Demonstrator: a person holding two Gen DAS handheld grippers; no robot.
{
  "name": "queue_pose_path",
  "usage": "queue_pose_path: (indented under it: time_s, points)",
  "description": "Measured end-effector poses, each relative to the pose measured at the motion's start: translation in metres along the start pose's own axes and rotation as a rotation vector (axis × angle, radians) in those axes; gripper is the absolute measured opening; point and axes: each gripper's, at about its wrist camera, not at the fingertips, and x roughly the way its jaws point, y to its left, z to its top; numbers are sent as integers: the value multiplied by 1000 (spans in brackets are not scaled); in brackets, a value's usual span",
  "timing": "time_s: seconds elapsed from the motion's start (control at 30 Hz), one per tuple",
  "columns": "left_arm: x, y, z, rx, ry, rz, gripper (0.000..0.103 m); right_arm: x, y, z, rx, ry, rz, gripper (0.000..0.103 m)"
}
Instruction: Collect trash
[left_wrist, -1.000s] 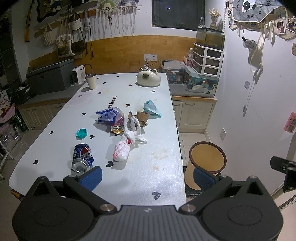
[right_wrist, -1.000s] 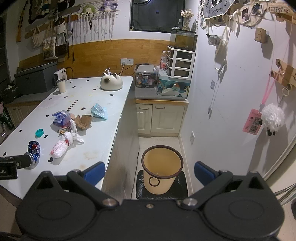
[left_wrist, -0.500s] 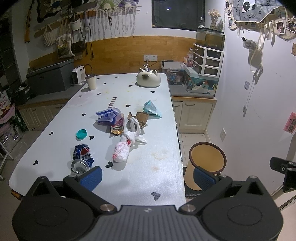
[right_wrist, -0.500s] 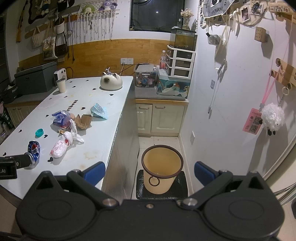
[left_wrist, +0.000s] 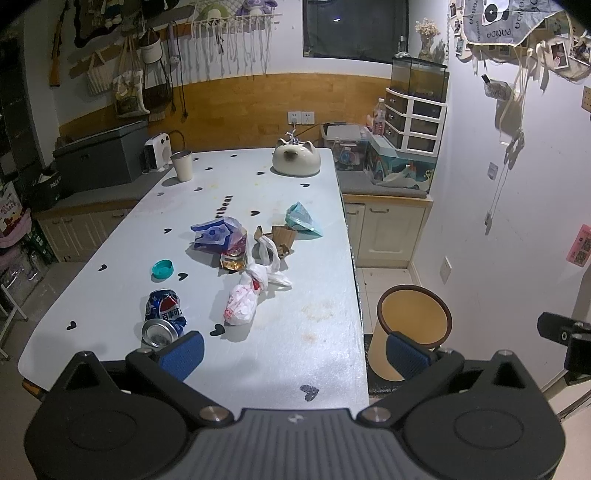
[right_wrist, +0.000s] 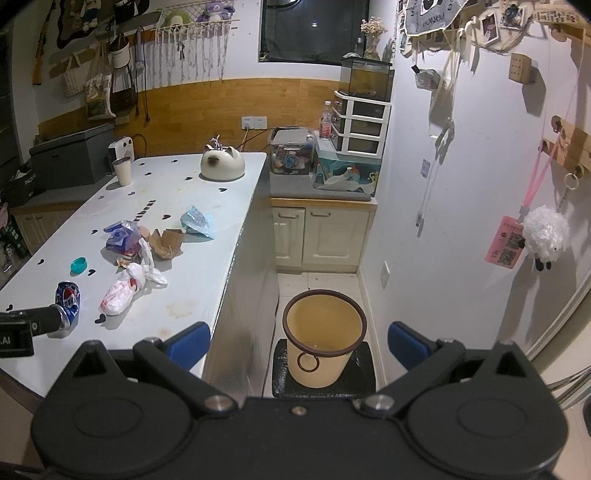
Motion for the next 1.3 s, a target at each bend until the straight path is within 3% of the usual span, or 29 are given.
queue_pose_path:
  time_s: [0.3, 0.83, 1.1, 1.3]
  points:
    - [-7, -6, 6, -5, -10, 8, 103, 2, -12, 1, -3, -7, 17, 103]
    - [-7, -27, -12, -33, -52, 42, 103, 8, -39, -8, -2, -35, 36, 103]
    - [7, 3, -8, -92, -44, 84, 103, 25, -23, 2, -26, -34, 64, 103]
    - [31, 56, 5, -94, -54, 99, 103, 45, 13, 17, -23, -43, 75, 103]
